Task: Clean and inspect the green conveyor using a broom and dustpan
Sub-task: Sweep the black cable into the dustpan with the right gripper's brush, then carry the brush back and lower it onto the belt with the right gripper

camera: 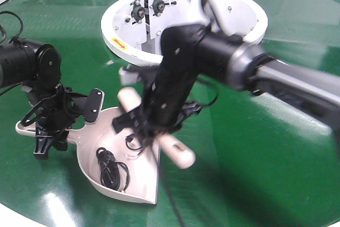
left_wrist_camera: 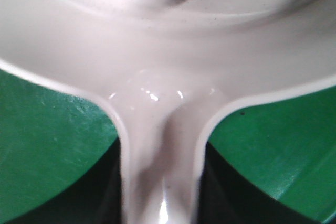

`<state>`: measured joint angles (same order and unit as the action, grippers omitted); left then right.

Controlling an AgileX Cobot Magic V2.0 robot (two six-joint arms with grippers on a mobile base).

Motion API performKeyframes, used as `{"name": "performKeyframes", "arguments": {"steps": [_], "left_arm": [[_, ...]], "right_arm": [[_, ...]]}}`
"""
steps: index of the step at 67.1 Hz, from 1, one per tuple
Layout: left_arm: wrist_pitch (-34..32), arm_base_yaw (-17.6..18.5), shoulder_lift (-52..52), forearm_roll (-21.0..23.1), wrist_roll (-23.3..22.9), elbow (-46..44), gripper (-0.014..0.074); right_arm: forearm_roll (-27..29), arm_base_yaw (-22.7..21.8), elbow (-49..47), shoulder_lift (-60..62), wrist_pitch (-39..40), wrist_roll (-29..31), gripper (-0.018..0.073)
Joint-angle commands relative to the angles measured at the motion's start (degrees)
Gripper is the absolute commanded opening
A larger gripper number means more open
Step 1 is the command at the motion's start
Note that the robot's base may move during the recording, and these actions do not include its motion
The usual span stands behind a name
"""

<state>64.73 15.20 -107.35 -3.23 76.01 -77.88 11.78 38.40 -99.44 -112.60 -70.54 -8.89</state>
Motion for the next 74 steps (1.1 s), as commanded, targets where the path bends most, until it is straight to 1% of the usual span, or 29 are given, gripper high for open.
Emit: {"name": "performKeyframes", "arguments": {"steps": [1,7,13,19,27,37,49,57,64,74], "left_arm": [[0.82,0.5,2.18,0.88,0.21,-1.46,-0.0006],[0.82,0.5,2.18,0.88,0.21,-1.46,-0.0006],[0.82,0.5,2.18,0.88,0.21,-1.46,-0.0006],[0.82,0.5,2.18,0.88,0.21,-1.46,-0.0006],[0.82,0.5,2.18,0.88,0.21,-1.46,-0.0006],[0.82,0.5,2.18,0.88,0.21,-1.46,-0.0006],[0.82,0.5,2.18,0.88,0.21,-1.46,-0.0006],[0.82,0.5,2.18,0.88,0.21,-1.46,-0.0006],[0.82,0.5,2.18,0.88,0.21,-1.46,-0.0006],[0.82,0.5,2.18,0.88,0.21,-1.46,-0.0006]], "right_arm": [[-4.09,-1.17,-1.67,6.97,-0.12,0.18,-0.0005],[-7.61,-2.48,-1.67,9.56,-1.42,0.22,-0.0005],[-10.01,-4.92,-1.67,11.66,-2.81,0.24,-0.0004],[-10.38,-7.44,-1.36,13.81,-3.12,1.07,-0.0004],[-10.33,-11.68,1.58,17.31,-2.49,3.54,-0.0002],[-10.38,-18.84,9.66,22.21,-0.77,6.57,-0.0002],[-10.16,-26.86,22.14,28.15,4.85,8.89,-0.0002],[-9.9,-30.72,28.54,29.97,7.67,9.27,-0.0002],[-9.95,-32.34,33.07,29.94,8.59,10.79,-0.0002],[-9.89,-32.47,37.59,29.17,11.3,11.62,-0.0002]]}}
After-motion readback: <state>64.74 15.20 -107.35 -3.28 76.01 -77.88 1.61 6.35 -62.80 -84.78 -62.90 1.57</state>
